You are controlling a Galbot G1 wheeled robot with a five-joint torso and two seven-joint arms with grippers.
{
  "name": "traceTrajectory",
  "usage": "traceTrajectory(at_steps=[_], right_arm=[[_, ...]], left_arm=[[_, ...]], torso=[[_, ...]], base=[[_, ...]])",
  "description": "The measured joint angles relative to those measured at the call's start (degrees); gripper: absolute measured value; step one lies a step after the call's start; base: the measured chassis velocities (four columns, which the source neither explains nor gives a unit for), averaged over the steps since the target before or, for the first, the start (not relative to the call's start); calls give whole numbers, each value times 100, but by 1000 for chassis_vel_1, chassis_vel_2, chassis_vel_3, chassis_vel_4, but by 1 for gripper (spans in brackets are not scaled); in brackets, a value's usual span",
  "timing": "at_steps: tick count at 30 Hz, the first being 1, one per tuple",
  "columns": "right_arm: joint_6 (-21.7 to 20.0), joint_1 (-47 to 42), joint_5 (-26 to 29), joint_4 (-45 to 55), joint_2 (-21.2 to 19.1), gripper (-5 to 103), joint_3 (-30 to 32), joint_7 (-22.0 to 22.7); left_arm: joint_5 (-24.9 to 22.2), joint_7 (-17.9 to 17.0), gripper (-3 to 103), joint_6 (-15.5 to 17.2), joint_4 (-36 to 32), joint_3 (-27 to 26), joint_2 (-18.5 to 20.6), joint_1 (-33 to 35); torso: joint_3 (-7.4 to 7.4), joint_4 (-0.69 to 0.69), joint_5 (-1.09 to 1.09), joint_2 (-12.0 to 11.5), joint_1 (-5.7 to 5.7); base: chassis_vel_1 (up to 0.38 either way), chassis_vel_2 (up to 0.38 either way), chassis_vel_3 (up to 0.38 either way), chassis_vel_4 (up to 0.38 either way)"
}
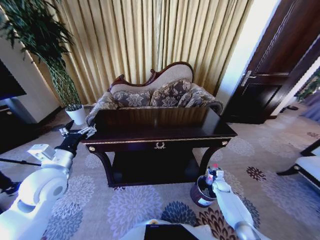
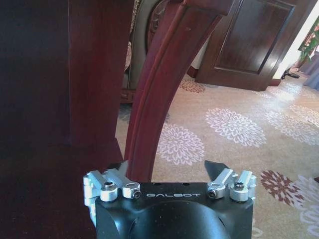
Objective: Move to the front of the table and place the trash on the table into the trash bin.
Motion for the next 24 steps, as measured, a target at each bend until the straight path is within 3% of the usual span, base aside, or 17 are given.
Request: traceTrajectory(at_steps=[5,24], right_arm=[[-14,-42,21,86,-22,100,9,4],[-172,-363,270,486,-19,100,67,0]], left_arm=[[-2,4,100,-7,10,-12,40,-15],[-17,30,100,-24,-11,-59,38,36]], torso=[[0,1,0,0,0],[0,1,1,0,0]], base=[[0,0,0,0],[0,0,0,0]])
